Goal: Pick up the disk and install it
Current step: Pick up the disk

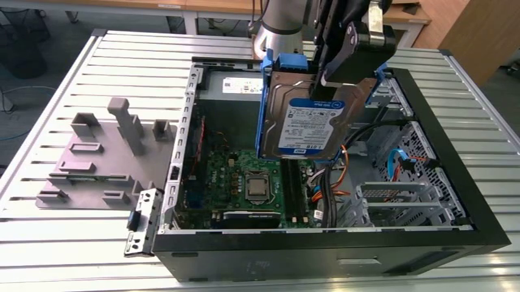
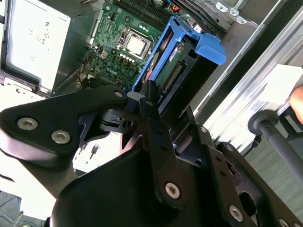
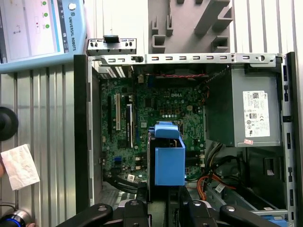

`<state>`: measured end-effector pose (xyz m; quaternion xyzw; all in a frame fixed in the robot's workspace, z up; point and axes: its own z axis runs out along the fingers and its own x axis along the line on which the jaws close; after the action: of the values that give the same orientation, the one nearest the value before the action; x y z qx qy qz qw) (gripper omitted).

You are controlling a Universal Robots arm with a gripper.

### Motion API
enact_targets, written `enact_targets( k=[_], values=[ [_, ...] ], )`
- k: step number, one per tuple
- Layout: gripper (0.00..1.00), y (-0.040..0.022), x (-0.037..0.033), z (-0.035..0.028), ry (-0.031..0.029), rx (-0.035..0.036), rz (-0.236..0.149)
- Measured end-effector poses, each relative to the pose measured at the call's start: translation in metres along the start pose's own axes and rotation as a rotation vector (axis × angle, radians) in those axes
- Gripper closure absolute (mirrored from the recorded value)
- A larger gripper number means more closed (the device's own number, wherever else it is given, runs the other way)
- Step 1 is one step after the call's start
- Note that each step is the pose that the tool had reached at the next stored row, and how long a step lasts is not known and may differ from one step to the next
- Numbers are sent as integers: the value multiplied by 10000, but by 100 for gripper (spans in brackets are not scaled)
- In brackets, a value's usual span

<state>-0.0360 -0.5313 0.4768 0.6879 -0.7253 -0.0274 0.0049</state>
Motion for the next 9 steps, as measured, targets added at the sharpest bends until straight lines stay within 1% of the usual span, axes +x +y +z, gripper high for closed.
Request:
enact_targets(
  k=[5, 6, 9],
  values=[
    [65, -1, 1, 0, 0, 0, 0],
    [65, -7, 1, 0, 1, 0, -2],
    [65, -50, -1, -1, 0, 0, -1]
  ],
)
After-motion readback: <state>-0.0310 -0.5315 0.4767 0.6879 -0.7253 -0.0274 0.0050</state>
